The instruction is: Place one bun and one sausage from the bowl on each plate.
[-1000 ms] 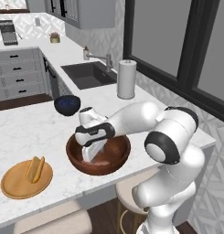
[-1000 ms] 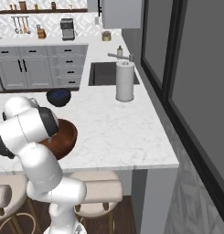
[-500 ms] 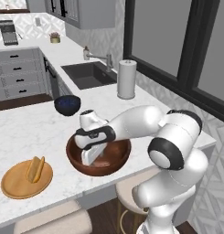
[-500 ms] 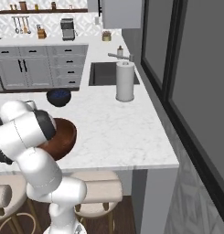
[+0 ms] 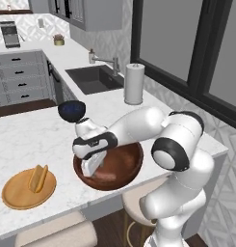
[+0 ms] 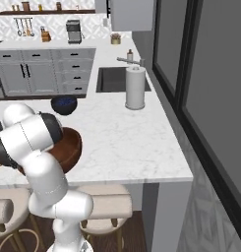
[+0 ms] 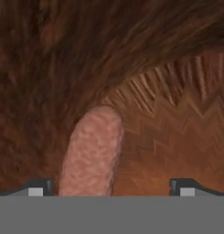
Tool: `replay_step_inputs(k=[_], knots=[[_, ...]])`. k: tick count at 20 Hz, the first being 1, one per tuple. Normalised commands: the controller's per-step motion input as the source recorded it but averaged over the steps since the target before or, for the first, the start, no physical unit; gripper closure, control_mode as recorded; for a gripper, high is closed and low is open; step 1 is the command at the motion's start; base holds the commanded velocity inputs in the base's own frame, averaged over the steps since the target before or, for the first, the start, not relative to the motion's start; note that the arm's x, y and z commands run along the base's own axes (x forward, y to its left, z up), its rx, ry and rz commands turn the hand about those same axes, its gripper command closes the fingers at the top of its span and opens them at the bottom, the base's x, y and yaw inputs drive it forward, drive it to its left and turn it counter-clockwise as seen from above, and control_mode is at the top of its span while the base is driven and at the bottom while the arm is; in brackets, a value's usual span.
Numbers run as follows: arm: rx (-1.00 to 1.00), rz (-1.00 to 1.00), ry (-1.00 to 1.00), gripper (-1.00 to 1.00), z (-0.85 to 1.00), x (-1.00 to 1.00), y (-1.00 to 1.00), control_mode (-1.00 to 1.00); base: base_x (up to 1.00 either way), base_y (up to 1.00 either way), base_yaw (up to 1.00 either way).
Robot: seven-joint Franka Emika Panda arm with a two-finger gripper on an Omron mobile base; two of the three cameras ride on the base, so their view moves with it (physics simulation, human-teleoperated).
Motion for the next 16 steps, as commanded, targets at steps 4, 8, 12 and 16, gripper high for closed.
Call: replay_step_inputs(k=[4,8,12,16], knots=[[-0.06,0.00,0.01,-1.00,-0.53,-0.02,-0.69,-1.00,0.00,0.00,0.00],[0.00,0.00,0.00,-1.00,-0.01,0.00,0.00,-1.00,0.00,0.00,0.00],[0.00,0.00,0.00,-1.00,-0.10,-0.08,-0.05,-1.00,0.00,0.00,0.00],[0.00,-0.04,0.15,-1.00,-0.74,-0.12,-0.04,-1.00,0.00,0.00,0.00]])
